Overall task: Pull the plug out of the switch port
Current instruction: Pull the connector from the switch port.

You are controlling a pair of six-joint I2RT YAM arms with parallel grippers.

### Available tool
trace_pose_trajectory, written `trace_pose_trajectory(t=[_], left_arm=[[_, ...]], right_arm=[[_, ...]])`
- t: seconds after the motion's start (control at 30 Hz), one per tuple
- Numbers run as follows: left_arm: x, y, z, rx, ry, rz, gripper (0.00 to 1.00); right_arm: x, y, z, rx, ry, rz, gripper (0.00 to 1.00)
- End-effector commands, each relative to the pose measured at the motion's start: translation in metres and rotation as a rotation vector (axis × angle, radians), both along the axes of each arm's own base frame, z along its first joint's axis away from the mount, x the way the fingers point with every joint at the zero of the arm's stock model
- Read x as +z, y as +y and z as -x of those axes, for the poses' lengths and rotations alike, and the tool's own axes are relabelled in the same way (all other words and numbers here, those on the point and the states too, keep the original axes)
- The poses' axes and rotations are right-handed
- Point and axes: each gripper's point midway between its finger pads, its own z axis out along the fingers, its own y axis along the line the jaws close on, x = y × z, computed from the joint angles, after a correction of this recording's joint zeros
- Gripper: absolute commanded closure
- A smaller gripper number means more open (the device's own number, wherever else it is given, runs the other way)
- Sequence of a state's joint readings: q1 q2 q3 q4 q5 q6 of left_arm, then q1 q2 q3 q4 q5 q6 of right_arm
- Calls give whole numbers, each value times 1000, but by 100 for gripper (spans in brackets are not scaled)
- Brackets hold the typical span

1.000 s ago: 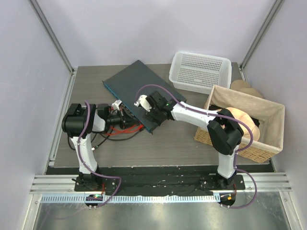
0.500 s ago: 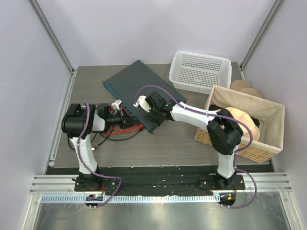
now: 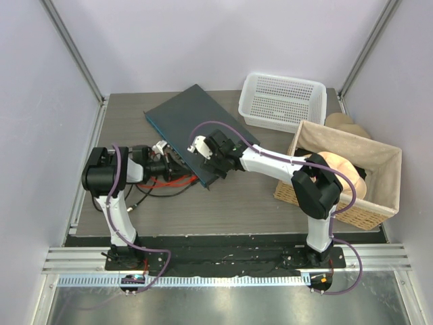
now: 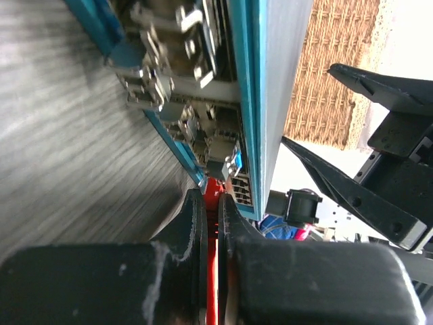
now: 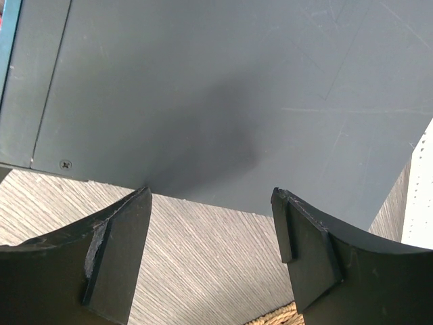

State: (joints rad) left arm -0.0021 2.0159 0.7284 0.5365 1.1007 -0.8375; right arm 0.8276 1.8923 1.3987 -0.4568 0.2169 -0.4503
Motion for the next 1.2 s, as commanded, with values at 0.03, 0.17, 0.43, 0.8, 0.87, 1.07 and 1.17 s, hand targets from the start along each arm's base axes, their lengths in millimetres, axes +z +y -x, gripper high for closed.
trace_pose_trajectory(t=[0.03, 0.17, 0.43, 0.8, 0.87, 1.07, 1.17], left_arm=[[-22, 17, 5, 124, -17, -147, 100], [-17, 20, -14, 131, -66, -164, 100], [-25, 20, -26, 175, -42, -148, 100], [-9, 20, -47, 188, -117, -194, 100], [-19, 19, -38, 165, -67, -203, 100], [-32, 8, 1, 143, -16, -241, 100], [-34, 7, -4, 125, -10, -241, 98]], right_arm=[[7, 6, -5, 9, -33, -9, 21], [0, 5, -4, 9, -22, 2, 21], [1, 7, -9, 4, -35, 4, 21], [2, 9, -10, 12, -40, 7, 21], [1, 8, -10, 8, -37, 8, 21], [-1, 9, -9, 7, -28, 5, 21], [-2, 9, -9, 8, -27, 7, 21]])
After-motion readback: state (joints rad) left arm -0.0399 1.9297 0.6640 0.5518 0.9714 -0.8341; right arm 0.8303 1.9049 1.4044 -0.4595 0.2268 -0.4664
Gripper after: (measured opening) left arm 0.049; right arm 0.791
